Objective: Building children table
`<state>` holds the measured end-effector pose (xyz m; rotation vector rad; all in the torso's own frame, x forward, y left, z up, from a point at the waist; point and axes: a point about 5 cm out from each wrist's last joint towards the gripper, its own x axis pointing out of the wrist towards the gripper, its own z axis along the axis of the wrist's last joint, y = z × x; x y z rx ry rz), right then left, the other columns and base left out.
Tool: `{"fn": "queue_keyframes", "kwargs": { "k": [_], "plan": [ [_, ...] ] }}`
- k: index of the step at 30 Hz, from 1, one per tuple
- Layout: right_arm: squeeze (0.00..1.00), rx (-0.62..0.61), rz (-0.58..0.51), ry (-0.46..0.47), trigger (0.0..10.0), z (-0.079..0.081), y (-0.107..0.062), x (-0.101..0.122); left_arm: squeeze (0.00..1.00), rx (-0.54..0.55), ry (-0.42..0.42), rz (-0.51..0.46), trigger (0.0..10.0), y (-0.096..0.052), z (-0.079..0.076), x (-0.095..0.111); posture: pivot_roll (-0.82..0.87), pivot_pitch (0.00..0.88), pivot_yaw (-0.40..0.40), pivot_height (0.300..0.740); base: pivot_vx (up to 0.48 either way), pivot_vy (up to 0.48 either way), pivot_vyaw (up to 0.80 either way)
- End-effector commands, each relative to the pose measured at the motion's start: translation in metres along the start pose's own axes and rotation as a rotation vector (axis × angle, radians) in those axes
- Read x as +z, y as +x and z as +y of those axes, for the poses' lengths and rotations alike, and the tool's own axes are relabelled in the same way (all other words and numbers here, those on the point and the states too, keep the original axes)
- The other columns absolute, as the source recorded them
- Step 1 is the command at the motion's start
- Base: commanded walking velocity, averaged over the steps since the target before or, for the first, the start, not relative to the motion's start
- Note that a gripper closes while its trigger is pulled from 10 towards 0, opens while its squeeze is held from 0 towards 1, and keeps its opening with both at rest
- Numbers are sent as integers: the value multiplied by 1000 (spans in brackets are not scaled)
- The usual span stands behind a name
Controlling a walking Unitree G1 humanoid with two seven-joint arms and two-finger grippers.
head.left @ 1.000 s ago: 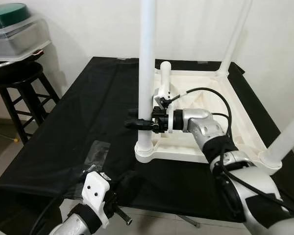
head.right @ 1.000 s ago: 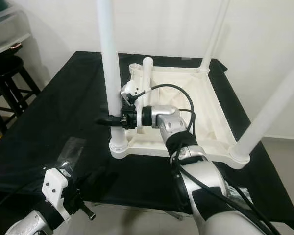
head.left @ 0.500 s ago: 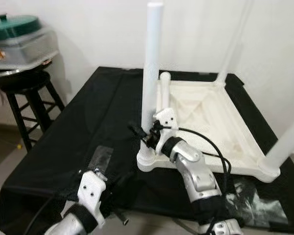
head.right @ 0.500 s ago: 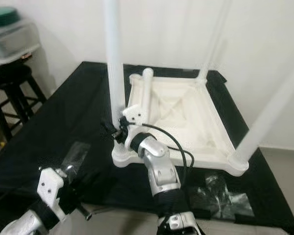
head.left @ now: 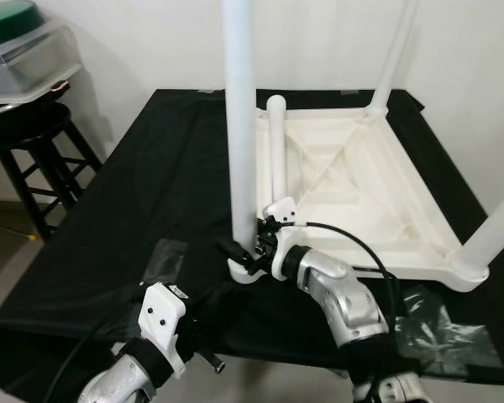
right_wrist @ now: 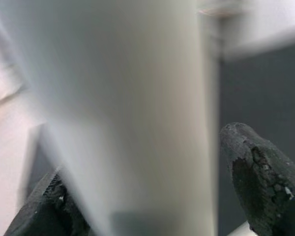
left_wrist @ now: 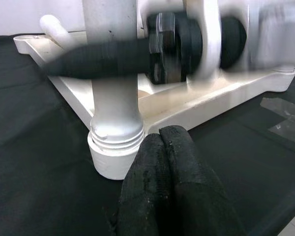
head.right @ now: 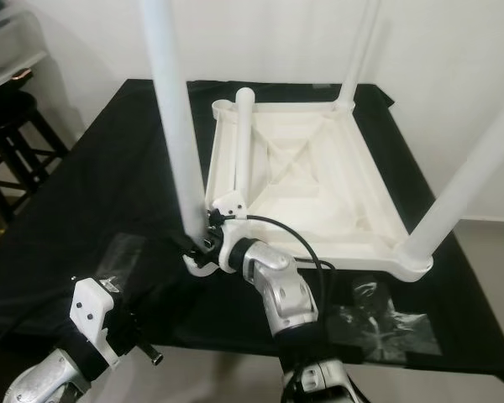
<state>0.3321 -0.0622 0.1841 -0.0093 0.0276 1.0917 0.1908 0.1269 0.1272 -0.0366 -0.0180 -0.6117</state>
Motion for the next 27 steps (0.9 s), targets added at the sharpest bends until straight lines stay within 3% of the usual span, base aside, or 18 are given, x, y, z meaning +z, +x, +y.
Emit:
{"fn": "queue_keyframes", "kwargs": {
  "k": [1,5,6,12,16,17,27],
  "plan": [
    [0,165,-20,-68,10000,-5,-2,12,0,7,-10,23,10000,-2,0,-4,39,68,14,740,0,0,0],
    [0,286,34,-167,10000,-15,-4,21,0,7,-10,23,10000,-2,0,-5,50,67,12,740,0,0,0],
    [0,319,80,-187,10000,-26,0,30,0,8,-9,25,10000,-2,-1,-5,55,66,13,740,0,0,0],
    [0,386,93,-127,10000,-33,3,38,0,9,-9,30,10000,-4,-1,-5,72,67,18,740,0,0,0],
    [0,369,117,-85,10000,-40,5,38,0,7,-9,35,10000,-4,-2,-5,78,69,18,740,0,0,0],
    [0,363,114,-69,314,-42,4,37,0,7,-10,35,10000,-4,-2,-5,77,71,18,740,0,0,0],
    [0,319,87,-53,0,-50,-8,24,0,4,-13,34,10000,-3,-2,-5,60,73,24,740,0,0,0]
  ]
}}
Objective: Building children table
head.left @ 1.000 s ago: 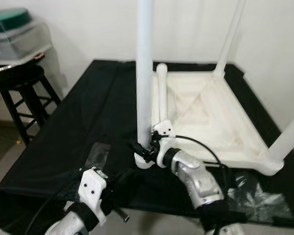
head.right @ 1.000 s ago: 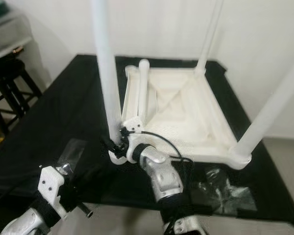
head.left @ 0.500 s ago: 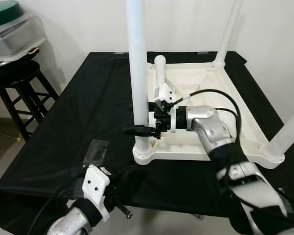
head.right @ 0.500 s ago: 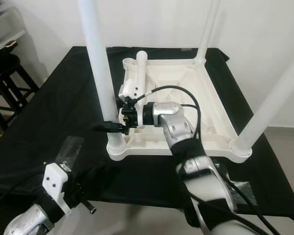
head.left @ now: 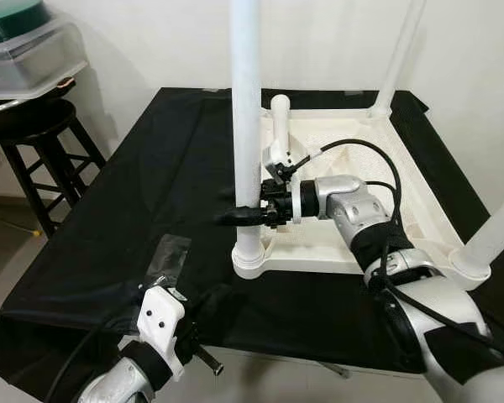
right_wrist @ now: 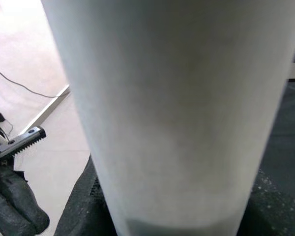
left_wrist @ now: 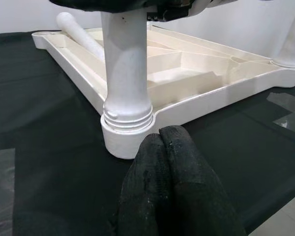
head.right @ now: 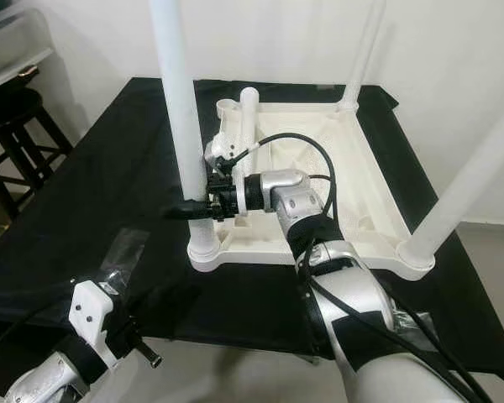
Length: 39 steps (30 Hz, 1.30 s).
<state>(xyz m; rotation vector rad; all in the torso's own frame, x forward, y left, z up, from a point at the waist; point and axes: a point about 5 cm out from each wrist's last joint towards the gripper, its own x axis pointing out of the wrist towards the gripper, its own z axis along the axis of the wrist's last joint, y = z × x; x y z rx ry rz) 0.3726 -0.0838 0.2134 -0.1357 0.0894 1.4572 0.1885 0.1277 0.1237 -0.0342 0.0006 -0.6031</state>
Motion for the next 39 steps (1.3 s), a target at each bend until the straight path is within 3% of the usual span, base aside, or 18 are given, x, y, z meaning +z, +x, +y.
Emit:
{"fn": "queue_keyframes", "kwargs": {
  "k": [1,8,9,10,11,12,14,18,24,25,26,32,33,36,39],
  "plan": [
    [0,-47,-24,20,0,-1,-7,-7,0,-5,-10,16,10000,-1,-2,-2,60,73,24,740,0,0,0],
    [0,-223,-49,37,0,3,-15,-26,0,-6,-12,13,10000,-2,-2,-1,51,81,18,740,0,0,0],
    [0,-506,-161,164,0,21,10,-47,0,-4,-10,14,10000,-3,-1,-1,50,86,7,740,0,0,0],
    [0,-506,-161,164,0,21,10,-47,0,-4,-10,14,10000,-3,-1,-1,50,86,7,740,0,0,0],
    [0,-561,-9,121,0,59,26,-74,0,-2,-9,14,10000,-4,0,0,44,90,21,740,0,0,0],
    [0,-691,-78,120,0,64,25,-65,0,-2,-6,19,10000,-5,2,-1,24,89,40,740,0,0,0],
    [0,-758,-126,116,0,65,23,-57,0,-2,-4,23,10000,-6,3,-3,13,77,45,740,0,0,0],
    [0,-696,-111,118,0,59,29,-62,0,-22,-12,28,10000,-3,4,-3,36,67,36,740,0,0,0],
    [0,-652,-78,137,353,63,33,-68,0,-20,-14,25,10000,-2,5,-3,32,54,29,740,0,0,0],
    [71,-652,-105,191,10000,60,29,-67,0,-5,-11,18,10000,-1,4,-3,38,49,20,740,0,0,0],
    [1000,-634,-122,194,10000,58,28,-63,0,-2,-10,17,10000,-1,4,-3,44,50,17,740,0,0,0],
    [1000,-498,-165,165,10000,46,23,-36,0,-2,-11,16,10000,0,3,-4,40,46,17,740,0,0,0],
    [0,-442,-174,115,10000,36,19,-24,0,-4,-12,15,10000,0,2,-4,39,42,18,740,0,0,0],
    [0,-302,-170,20,10000,20,8,-3,0,-9,-15,14,10000,1,2,-4,40,40,21,740,0,0,0],
    [0,-205,-132,8,10000,14,2,-1,0,-10,-15,13,10000,1,1,-4,48,39,19,740,0,0,0]
  ]
}}
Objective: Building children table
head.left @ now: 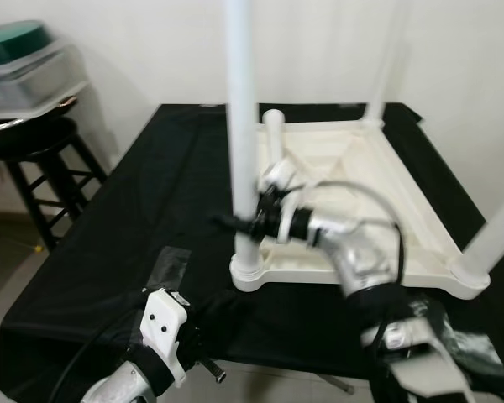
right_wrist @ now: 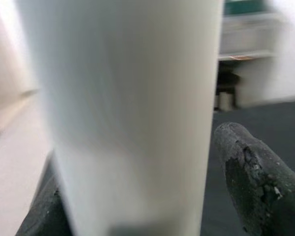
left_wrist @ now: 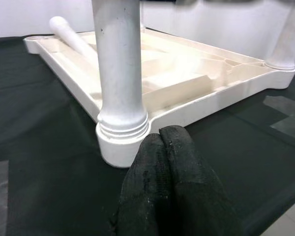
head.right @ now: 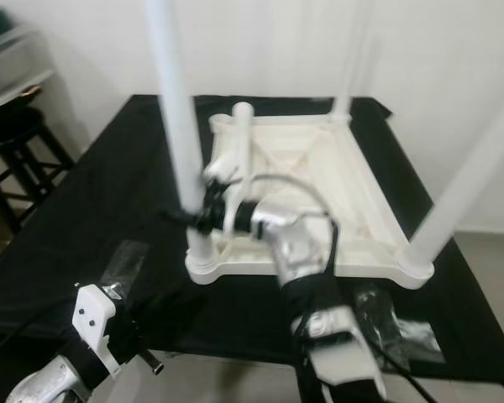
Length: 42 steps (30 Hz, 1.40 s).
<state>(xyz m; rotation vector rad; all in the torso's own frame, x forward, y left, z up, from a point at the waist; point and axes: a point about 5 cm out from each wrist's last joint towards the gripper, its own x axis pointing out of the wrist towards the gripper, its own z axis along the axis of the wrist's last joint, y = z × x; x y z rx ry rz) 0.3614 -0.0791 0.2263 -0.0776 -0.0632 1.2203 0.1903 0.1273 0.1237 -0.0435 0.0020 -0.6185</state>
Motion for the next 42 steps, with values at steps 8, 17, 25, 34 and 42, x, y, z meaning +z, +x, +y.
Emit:
{"fn": "queue_keyframes", "kwargs": {
  "k": [8,17,25,34,42],
  "plan": [
    [0,171,155,50,10000,-13,-6,-14,0,8,-4,16,10000,-1,0,-4,64,40,15,740,0,0,0],
    [0,160,148,110,0,-21,-5,-11,0,8,-3,19,10000,-1,-1,-4,68,45,18,740,0,0,0],
    [0,106,127,95,0,-24,-13,-18,0,7,-4,19,10000,-2,-2,-4,62,57,19,740,0,0,0],
    [0,-364,109,122,0,-14,-27,-55,0,4,-7,16,10000,-7,-2,-1,42,98,6,740,0,0,0],
    [0,-534,78,288,0,47,-8,-86,0,5,1,25,10000,-8,0,0,48,109,27,740,0,0,0]
  ]
}}
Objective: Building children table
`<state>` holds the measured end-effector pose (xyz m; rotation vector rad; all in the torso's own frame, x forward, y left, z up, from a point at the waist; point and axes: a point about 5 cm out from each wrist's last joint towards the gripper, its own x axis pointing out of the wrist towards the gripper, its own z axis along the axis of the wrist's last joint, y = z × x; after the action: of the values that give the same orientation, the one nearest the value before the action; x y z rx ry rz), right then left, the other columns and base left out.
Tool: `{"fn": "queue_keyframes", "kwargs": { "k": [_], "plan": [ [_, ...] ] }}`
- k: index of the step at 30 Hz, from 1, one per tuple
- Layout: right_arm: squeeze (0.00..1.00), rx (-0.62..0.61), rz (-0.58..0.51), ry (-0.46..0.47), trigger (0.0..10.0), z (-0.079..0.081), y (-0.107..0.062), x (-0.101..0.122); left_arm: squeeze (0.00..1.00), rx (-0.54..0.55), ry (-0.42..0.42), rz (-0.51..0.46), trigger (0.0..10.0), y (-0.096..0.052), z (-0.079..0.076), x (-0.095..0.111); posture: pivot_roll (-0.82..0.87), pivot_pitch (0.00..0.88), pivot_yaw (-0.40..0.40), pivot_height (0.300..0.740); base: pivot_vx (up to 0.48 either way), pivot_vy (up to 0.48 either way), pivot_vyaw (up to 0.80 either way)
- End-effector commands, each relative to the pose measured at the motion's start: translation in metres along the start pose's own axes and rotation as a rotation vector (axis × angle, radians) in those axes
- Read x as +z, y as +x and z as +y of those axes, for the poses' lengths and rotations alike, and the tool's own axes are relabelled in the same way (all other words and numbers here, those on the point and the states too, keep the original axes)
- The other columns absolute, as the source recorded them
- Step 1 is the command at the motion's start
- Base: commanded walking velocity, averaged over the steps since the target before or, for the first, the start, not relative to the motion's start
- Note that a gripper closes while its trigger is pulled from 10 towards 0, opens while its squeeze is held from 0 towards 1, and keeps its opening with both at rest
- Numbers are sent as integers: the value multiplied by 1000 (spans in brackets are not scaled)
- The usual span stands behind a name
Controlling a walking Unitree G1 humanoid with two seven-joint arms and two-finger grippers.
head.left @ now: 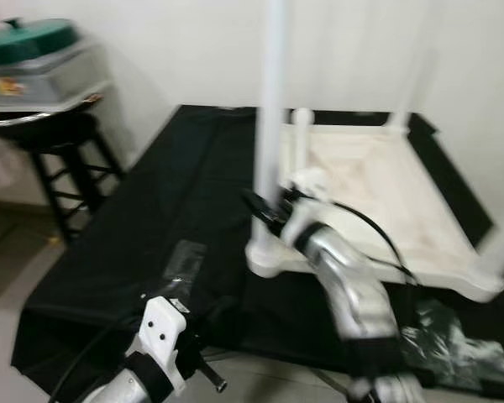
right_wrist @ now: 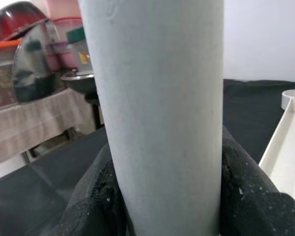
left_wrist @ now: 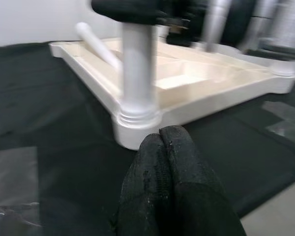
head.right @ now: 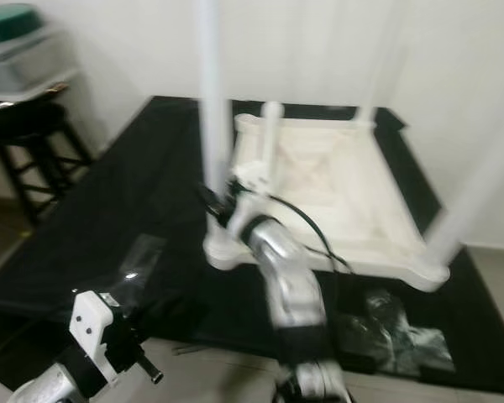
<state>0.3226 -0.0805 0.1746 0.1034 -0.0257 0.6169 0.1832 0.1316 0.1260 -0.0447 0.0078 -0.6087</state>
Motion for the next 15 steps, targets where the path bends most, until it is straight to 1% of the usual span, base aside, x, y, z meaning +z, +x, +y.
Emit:
{"fn": "queue_keyframes", "kwargs": {
  "k": [1,3,7,8,9,10,11,12,13,14,15],
  "plan": [
    [0,57,159,87,0,3,2,-39,0,-5,4,20,10000,1,0,-2,48,109,27,740,0,0,0],
    [0,57,201,72,0,1,4,-46,0,-4,3,20,10000,1,1,-2,52,100,28,740,0,0,0],
    [0,60,209,89,0,3,5,-44,0,10,7,20,10000,-1,3,-2,60,95,33,740,0,0,0],
    [0,42,205,100,4588,1,5,-42,0,13,11,20,10000,-1,3,-2,60,94,34,740,0,0,0],
    [0,42,205,100,4588,1,5,-42,0,13,11,20,10000,-1,3,-2,60,94,34,740,0,0,0],
    [1000,35,197,106,10000,-4,6,-36,0,9,11,21,10000,-1,3,-2,54,92,34,740,0,0,0],
    [1000,65,179,102,10000,-11,10,-26,0,5,11,22,10000,0,3,-2,57,89,37,740,0,0,0],
    [1000,65,179,102,10000,-11,10,-26,0,5,11,22,10000,0,3,-2,57,89,37,740,0,0,0],
    [1000,193,149,56,10000,-16,16,-4,0,0,10,23,10000,1,3,-2,57,85,38,740,0,0,0],
    [1000,193,149,56,10000,-16,16,-4,0,0,10,23,10000,1,3,-2,57,85,38,740,0,0,0],
    [1000,231,143,36,10000,-15,16,2,0,-1,9,24,10000,1,3,-2,57,85,38,740,0,0,0]
  ]
}}
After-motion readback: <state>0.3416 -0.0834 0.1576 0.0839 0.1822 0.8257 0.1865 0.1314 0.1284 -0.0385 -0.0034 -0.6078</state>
